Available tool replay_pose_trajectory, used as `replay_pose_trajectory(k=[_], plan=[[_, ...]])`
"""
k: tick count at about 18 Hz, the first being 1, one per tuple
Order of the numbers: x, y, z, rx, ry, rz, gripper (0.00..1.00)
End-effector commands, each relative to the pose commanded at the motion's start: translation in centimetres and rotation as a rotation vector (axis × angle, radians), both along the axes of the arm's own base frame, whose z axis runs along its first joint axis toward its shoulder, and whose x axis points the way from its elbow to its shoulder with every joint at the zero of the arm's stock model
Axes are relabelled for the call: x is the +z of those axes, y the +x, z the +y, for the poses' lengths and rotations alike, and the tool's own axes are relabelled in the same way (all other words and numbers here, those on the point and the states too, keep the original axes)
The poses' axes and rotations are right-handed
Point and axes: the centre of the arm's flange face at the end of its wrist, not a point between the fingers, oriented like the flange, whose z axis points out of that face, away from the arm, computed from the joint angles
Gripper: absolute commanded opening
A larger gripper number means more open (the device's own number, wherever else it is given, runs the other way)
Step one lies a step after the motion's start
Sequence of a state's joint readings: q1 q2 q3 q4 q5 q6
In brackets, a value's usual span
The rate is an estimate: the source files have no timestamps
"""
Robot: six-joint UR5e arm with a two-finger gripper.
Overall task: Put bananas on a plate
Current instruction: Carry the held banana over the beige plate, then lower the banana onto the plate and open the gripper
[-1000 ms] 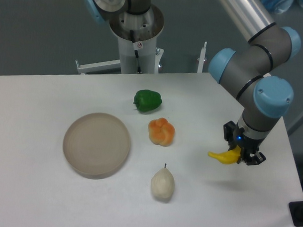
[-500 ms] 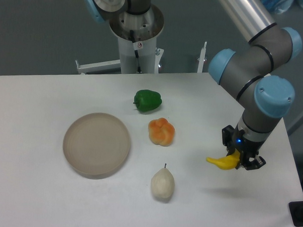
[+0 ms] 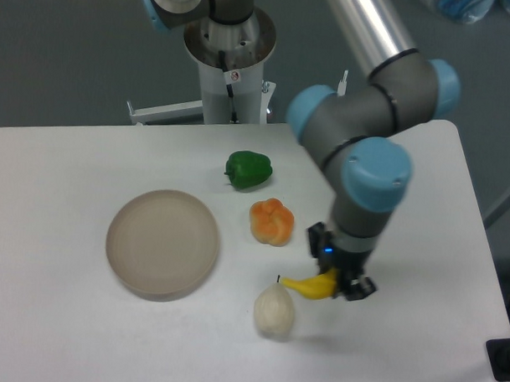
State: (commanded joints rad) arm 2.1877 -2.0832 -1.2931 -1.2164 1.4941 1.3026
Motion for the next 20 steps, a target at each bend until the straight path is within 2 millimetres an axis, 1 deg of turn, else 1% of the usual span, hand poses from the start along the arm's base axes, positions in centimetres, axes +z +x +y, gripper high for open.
replay_pose_trajectory(k=[2, 4, 5, 6, 7, 8, 9, 14, 15, 16, 18, 19, 20], plan=[[-1.4, 4.1, 0.6, -0.011, -0.021, -0.023, 0.14], [-2.5, 7.0, 0.8, -0.002, -0.044, -0.037, 0.14], [-3.3, 8.7, 0.8, -0.009, -0.062, -0.046, 0.14], [-4.0, 10.3, 0.5, -0.023, -0.078, -0.052, 0.14], [-5.3, 13.3, 0.1, -0.044, -0.107, -0.065, 0.14], [-6.2, 14.9, -0.2, -0.046, -0.125, -0.074, 0.14], [-6.8, 16.0, -0.4, -0.040, -0.131, -0.075, 0.14], [-10.7, 20.3, -0.8, 0.012, -0.186, -0.098, 0.15], [-11.4, 20.7, -0.7, 0.015, -0.186, -0.096, 0.16], [-12.1, 20.8, -0.7, 0.016, -0.193, -0.099, 0.20], [-13.4, 22.0, -1.1, 0.000, -0.216, -0.103, 0.20], [-13.8, 22.0, -1.1, 0.000, -0.224, -0.103, 0.21], [-13.9, 22.0, -1.0, -0.001, -0.224, -0.099, 0.26]])
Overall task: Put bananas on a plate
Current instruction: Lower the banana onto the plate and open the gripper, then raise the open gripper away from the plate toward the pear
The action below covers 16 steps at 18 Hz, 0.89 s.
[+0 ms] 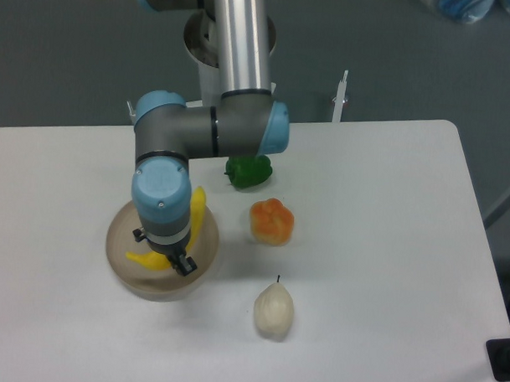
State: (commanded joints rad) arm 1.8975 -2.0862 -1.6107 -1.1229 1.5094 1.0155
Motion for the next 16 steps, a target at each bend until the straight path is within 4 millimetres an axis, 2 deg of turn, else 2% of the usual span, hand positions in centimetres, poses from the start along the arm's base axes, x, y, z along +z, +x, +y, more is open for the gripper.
replay_pose_trajectory(k=[1, 2, 3, 4, 7, 11, 12, 14, 16], plan=[[0.1, 0.0, 0.1, -0.003, 0.005, 0.001, 0.34], [0.5, -0.2, 0.4, -0.007, 0.017, 0.003, 0.55], [0.7, -0.5, 0.6, -0.004, 0.030, 0.008, 0.92], [1.1, -0.6, 0.8, 0.001, 0.048, 0.016, 1.00], [2.2, -1.4, 1.0, 0.009, 0.079, 0.058, 1.00], [4.4, -3.7, 1.4, 0.036, 0.107, 0.109, 1.00], [5.2, -5.0, 1.6, 0.053, 0.122, 0.116, 1.00], [7.6, -9.3, 1.7, 0.098, 0.157, 0.133, 1.00], [9.3, -13.5, 0.6, 0.159, 0.178, 0.139, 1.00]])
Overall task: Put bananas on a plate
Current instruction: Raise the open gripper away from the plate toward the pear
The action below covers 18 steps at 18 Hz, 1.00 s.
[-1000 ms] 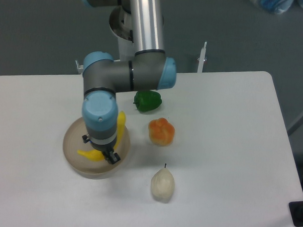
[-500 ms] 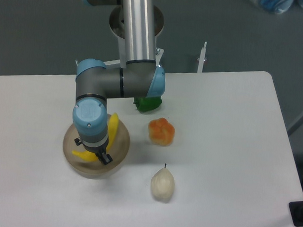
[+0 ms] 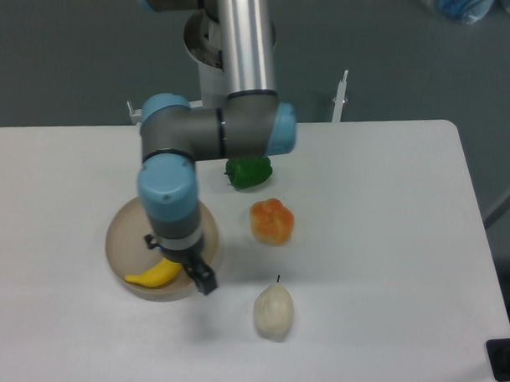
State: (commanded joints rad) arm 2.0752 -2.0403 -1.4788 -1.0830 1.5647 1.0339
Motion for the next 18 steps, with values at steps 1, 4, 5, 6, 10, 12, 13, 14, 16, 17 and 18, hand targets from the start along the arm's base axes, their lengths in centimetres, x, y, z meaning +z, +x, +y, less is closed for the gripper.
replay_pose_trajectory(k=[1, 4, 5, 6, 10, 12, 13, 14, 16, 17, 18], plan=[[0.2, -1.0, -0.2, 0.008, 0.004, 0.000, 1.00], [1.5, -1.0, -0.1, 0.008, 0.023, 0.012, 1.00], [1.7, -1.0, -0.1, 0.014, 0.026, 0.013, 1.00], [1.8, -1.0, -0.1, 0.018, 0.030, 0.013, 1.00], [2.0, -1.2, 0.1, 0.022, 0.033, 0.019, 1.00], [2.6, -1.4, 0.2, 0.025, 0.042, 0.022, 1.00], [2.5, -1.8, 0.1, 0.027, 0.038, 0.024, 1.00], [2.4, -1.8, 0.1, 0.023, 0.034, 0.028, 1.00], [1.9, -4.4, -1.0, 0.040, 0.021, 0.028, 1.00], [1.5, -8.3, -2.6, 0.036, 0.011, 0.032, 1.00], [1.5, -10.2, -3.1, 0.013, 0.003, 0.045, 1.00]])
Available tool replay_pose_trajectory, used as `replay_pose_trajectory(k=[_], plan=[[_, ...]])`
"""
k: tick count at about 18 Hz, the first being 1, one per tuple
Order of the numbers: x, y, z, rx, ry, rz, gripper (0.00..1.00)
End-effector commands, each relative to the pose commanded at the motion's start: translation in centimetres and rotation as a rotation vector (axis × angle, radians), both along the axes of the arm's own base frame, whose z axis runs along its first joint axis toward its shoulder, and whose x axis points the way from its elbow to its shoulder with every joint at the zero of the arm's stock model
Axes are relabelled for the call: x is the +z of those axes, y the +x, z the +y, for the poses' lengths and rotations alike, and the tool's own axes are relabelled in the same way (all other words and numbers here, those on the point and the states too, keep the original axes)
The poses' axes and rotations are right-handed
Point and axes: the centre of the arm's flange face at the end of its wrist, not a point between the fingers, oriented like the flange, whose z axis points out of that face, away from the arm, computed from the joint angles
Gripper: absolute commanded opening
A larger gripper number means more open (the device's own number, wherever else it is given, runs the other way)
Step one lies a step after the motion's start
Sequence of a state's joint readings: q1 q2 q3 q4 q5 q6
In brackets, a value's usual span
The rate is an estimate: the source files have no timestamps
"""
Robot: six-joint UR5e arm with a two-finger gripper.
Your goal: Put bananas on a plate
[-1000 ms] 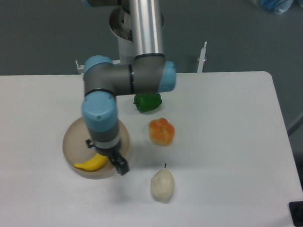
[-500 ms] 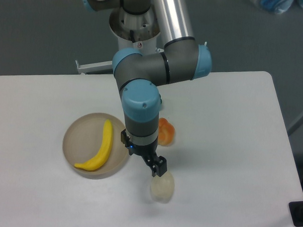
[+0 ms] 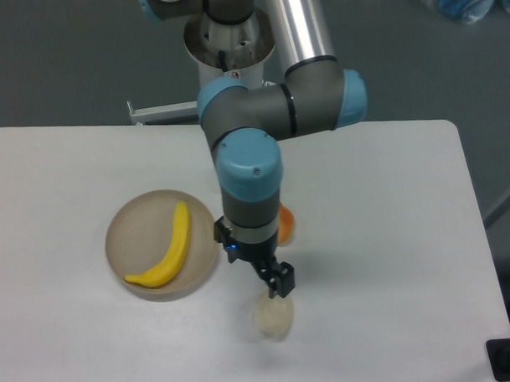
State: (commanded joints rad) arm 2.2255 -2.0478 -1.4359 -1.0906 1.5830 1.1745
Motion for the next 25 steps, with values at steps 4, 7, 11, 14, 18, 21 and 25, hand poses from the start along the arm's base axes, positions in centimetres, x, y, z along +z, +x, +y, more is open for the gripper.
replay_pose_trajectory(k=[4, 7, 11, 14, 18, 21, 25], plan=[[0.7, -6.7, -2.7, -0.067, -0.013, 0.026, 1.00], [-1.2, -9.1, -4.2, -0.171, -0.051, 0.018, 1.00], [-5.3, -11.6, -4.5, -0.185, -0.081, -0.015, 1.00], [-5.6, -12.9, -5.3, -0.197, -0.084, -0.020, 1.00], [-5.3, -13.6, -5.0, -0.204, -0.077, -0.022, 1.00], [-5.1, -13.6, -5.0, -0.204, -0.076, -0.020, 1.00], [-5.3, -13.9, -5.3, -0.198, -0.079, -0.022, 1.00]])
